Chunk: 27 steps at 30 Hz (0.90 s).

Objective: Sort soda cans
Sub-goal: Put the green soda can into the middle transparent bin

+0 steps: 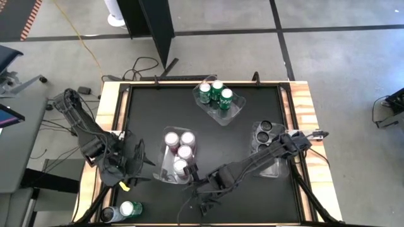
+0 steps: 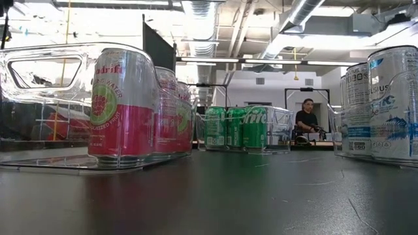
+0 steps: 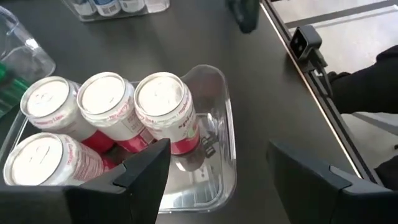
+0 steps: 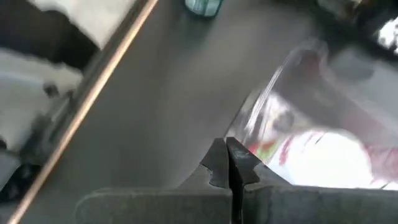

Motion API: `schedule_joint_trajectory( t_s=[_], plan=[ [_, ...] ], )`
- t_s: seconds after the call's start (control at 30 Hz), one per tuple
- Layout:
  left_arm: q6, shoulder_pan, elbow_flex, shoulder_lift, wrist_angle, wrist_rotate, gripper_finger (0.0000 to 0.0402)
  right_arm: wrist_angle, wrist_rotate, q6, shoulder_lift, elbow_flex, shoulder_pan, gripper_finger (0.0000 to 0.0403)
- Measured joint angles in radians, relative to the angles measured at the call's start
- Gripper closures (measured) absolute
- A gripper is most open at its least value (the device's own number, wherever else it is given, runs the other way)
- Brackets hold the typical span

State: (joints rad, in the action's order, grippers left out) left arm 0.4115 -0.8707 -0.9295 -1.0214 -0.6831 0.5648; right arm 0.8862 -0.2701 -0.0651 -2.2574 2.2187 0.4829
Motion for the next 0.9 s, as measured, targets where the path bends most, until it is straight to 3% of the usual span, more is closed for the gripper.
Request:
schedule_joint_trajectory(
  t_s=[0.47, 0.9],
  plan=[
    [0.027, 0.000, 0.000, 0.000, 0.001, 0.023, 0.0143, -0.022, -0.024, 0.006, -0.150, -0.017, -0.029, 0.0403],
    [0.023, 0.000, 0.000, 0.000, -0.001, 0.027, 0.0143, 0.010, -0.102, 0.058, -0.172, -0.015, -0.068, 0.0403]
  ],
)
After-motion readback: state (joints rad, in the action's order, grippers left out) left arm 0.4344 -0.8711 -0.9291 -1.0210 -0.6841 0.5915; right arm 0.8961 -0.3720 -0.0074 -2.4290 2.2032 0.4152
